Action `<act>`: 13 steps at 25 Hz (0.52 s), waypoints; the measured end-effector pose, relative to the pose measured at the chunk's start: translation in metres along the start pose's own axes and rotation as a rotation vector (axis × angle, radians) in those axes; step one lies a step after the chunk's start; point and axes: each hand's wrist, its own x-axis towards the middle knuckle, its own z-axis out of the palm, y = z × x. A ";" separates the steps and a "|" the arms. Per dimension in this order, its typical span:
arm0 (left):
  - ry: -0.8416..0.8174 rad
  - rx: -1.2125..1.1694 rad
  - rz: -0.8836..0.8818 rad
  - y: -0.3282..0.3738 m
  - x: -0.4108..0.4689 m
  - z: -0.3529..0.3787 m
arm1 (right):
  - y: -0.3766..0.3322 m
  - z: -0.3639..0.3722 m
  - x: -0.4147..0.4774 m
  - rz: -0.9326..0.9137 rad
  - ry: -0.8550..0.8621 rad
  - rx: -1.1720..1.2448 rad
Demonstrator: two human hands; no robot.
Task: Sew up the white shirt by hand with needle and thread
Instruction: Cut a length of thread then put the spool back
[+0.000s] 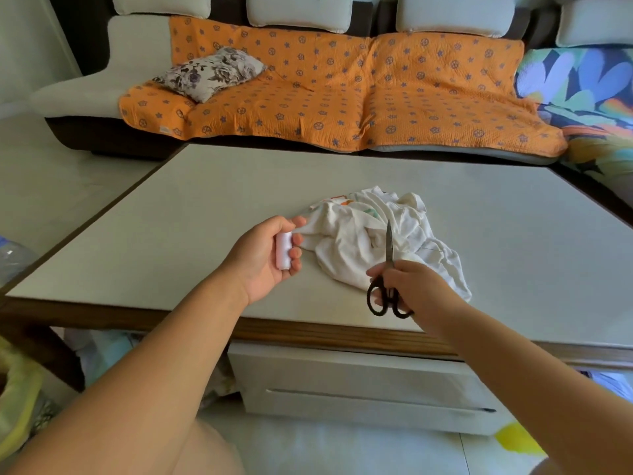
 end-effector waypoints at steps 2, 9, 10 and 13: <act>-0.010 0.013 -0.006 -0.002 -0.004 0.000 | 0.013 -0.002 -0.021 0.090 -0.033 0.445; -0.030 0.098 -0.046 -0.010 -0.014 -0.003 | 0.115 0.046 -0.089 0.043 0.324 0.267; -0.030 0.105 -0.048 -0.011 -0.016 -0.002 | 0.126 0.049 -0.088 -0.051 0.321 0.071; -0.031 0.122 -0.045 -0.013 -0.023 -0.004 | 0.154 0.051 -0.082 -0.366 0.304 -0.556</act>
